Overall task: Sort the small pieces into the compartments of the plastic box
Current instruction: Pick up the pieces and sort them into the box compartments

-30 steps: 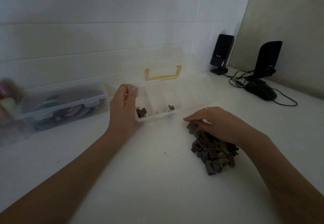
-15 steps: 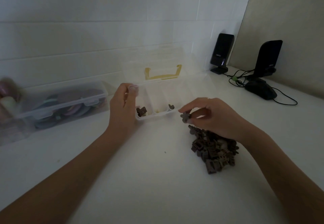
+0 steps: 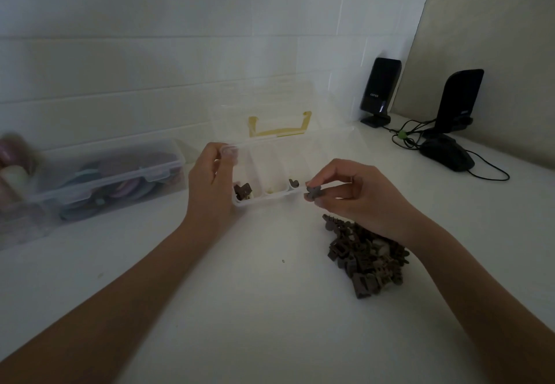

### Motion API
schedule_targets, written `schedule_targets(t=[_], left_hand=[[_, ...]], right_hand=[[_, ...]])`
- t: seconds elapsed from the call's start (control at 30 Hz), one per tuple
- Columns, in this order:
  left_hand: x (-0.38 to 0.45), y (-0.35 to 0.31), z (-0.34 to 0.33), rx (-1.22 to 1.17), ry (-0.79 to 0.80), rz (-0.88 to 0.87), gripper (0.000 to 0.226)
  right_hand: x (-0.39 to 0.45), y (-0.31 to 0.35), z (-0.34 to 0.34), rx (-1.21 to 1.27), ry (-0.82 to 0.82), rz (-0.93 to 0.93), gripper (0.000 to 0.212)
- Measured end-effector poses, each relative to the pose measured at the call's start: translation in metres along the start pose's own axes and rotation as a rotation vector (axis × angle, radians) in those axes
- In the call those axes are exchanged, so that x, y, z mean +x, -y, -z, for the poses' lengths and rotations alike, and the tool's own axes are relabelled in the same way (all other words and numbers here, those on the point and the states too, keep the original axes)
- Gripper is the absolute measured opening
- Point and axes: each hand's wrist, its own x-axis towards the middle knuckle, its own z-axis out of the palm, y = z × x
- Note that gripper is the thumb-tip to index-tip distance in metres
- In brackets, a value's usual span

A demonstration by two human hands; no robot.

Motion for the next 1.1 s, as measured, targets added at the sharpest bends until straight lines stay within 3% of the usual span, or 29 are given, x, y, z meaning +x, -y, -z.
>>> schedule_targets(t=[0.13,0.67,0.77,0.87,0.93,1.03,1.1], left_hand=[[0.0,0.0,-0.001,-0.003,-0.009,-0.001,0.017],[-0.004,0.0,-0.004,-0.07,0.072,-0.03,0.019],[-0.004,0.001,-0.005,-0.085,0.077,-0.024,0.018],[-0.004,0.001,-0.006,-0.093,0.08,-0.004,0.017],[-0.004,0.001,-0.006,-0.098,0.078,0.002,0.017],[-0.003,0.001,-0.006,-0.099,0.071,0.004,0.017],[-0.003,0.001,-0.006,-0.082,0.067,0.005,0.017]], right_hand=[[0.0,-0.002,0.0,-0.013,-0.016,-0.041,0.013],[0.001,-0.002,-0.016,-0.234,-0.327,0.188,0.022],[0.002,-0.004,-0.016,-0.328,-0.309,0.194,0.021],[0.001,-0.005,-0.014,-0.526,-0.217,0.201,0.029],[0.0,-0.004,-0.011,-0.598,-0.238,0.222,0.037],[-0.001,0.003,0.0,-0.589,-0.302,0.198,0.042],[-0.004,0.008,0.01,-0.573,-0.244,0.147,0.038]])
